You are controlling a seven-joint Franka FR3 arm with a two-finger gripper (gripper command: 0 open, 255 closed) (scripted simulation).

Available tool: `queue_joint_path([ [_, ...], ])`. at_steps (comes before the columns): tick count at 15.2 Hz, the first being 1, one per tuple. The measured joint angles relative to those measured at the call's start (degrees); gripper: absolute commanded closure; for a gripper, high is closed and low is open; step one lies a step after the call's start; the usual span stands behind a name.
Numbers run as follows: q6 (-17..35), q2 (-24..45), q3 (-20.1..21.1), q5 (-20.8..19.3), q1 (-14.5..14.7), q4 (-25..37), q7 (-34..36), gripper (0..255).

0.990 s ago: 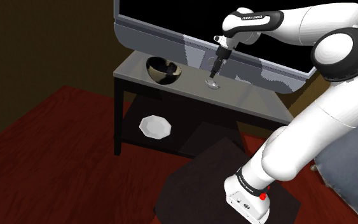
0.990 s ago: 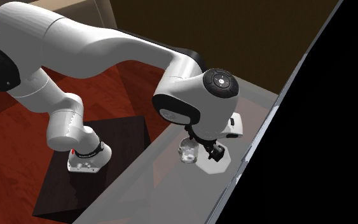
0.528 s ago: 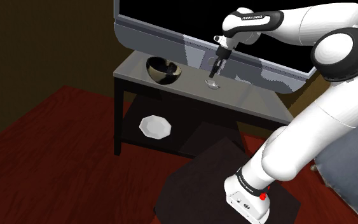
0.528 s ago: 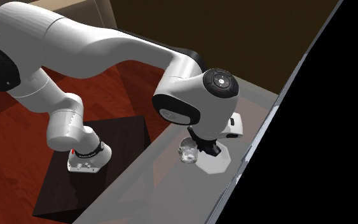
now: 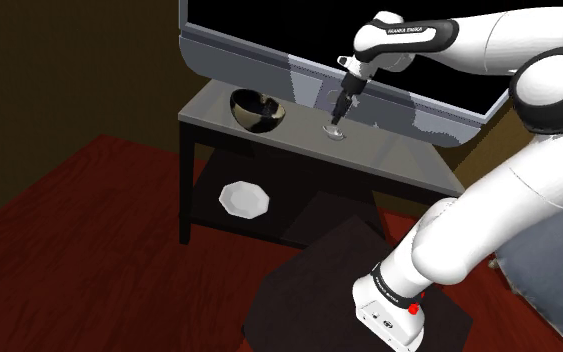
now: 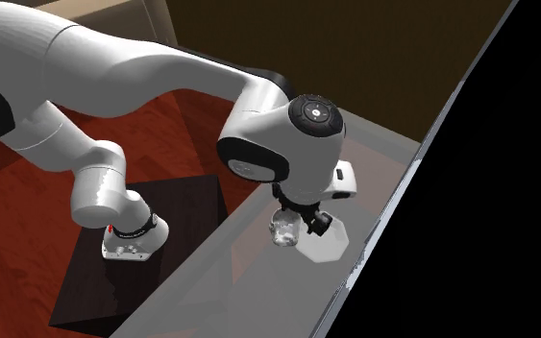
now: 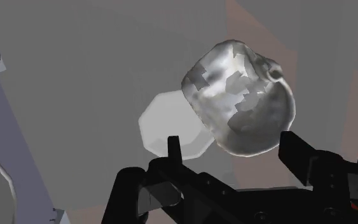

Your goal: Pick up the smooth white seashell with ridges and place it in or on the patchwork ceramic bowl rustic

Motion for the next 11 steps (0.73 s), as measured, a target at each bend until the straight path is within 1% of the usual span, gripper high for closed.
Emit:
queue_joint_path([
  [2,2.6,-6.6,1.3,-3.9,0.2,-5.9,-3.0,0],
  [5,5.9,-17.0,3.1,-9.5,-0.3,-15.1,-7.9,0],
  [7,7.6,-18.6,3.3,-10.5,-0.4,-17.5,-9.2,0],
  [11,11.1,-17.9,2.8,-10.7,-0.2,-20.0,-9.8,0],
])
